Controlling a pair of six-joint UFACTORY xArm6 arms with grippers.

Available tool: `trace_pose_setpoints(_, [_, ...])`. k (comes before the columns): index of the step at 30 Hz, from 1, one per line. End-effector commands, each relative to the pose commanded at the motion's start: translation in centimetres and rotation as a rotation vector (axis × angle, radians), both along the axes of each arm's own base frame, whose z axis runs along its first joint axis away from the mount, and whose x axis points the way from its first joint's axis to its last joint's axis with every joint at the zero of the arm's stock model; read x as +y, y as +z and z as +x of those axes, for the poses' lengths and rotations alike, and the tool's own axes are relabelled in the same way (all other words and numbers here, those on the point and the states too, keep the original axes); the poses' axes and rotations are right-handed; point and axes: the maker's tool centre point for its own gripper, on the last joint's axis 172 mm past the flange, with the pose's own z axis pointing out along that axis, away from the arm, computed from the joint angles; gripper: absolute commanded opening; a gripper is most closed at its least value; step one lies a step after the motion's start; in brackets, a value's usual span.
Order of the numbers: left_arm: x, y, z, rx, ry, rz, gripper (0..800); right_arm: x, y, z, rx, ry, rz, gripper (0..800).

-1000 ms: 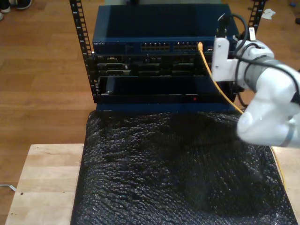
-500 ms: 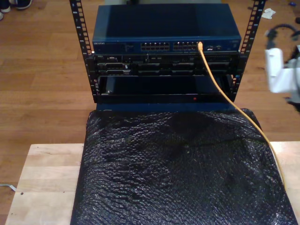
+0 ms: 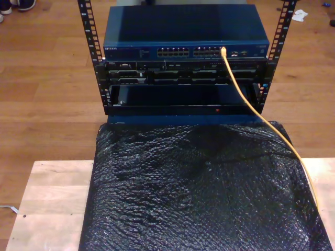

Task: Grab the cable and plug it in

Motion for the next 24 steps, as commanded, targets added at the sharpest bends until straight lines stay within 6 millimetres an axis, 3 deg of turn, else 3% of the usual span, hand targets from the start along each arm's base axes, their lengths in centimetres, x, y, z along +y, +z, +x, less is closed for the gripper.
trace_pose_setpoints(7, [0.0,0.0,0.0,0.0,0.0,0.0,800,-0.7,-1.8,-8.4,0.14,-0.001,0.13,799])
trace_pose_setpoints(17, [0.0,0.0,0.0,0.0,0.0,0.0,800,-0.4,-1.7,-16.6,0.2,0.03,0.242,799])
trace_pose_setpoints(24, [0.0,0.0,0.0,0.0,0.0,0.0,800,1.2,-3.7,-23.2,0.188,0.071,0.322,799])
